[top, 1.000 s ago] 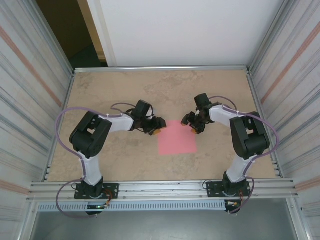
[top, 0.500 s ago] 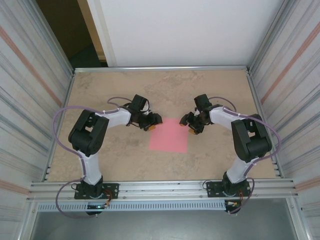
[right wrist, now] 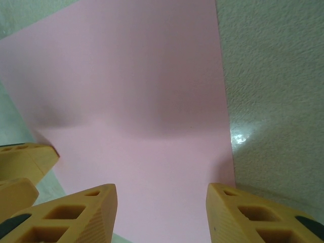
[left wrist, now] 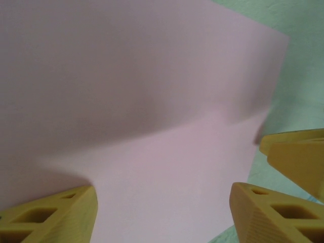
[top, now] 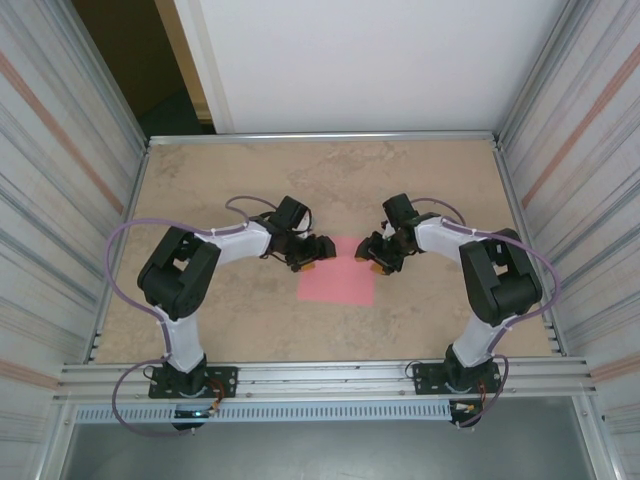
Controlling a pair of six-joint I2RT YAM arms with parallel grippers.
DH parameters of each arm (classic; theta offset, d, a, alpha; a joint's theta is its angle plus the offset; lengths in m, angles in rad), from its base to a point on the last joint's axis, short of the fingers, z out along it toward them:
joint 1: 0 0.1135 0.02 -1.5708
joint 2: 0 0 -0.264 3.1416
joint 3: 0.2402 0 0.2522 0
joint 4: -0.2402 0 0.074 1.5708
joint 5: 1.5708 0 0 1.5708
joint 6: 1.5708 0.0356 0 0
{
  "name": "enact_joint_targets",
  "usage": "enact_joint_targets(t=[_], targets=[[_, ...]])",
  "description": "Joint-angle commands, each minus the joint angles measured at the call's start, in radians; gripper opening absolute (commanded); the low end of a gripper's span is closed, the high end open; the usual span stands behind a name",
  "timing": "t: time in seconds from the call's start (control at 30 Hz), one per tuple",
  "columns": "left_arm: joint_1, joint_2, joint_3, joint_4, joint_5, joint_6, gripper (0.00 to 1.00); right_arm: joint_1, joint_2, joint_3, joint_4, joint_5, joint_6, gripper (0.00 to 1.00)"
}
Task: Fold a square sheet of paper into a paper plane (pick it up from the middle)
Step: Move the square sheet of paper to the center of the table, then first fold in half a square sheet of paper at the center of the table.
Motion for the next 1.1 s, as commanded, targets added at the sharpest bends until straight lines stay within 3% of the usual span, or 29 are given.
enact_joint_targets(t=[0.0, 0.63, 0.8, 1.07], targets=[[0.006, -0.037, -0.014, -0.026, -0.031, 0.014, 0.73, 0.012, 0.03, -0.005, -0.019, -0.014, -0.035, 0.49], [0.063, -0.033, -0.173, 0.188, 0.057, -0.096, 0.8, 0.04, 0.147, 0.041, 0.016, -0.022, -0.039, 0.43], [0.065, -0.053, -0.183, 0.24, 0.09, -0.076, 0.82, 0.064, 0.176, 0.077, 0.029, -0.034, -0.033, 0.41], [0.058, -0.072, -0.171, 0.242, 0.106, -0.025, 0.78, 0.099, 0.212, 0.104, 0.07, -0.066, 0.002, 0.4]])
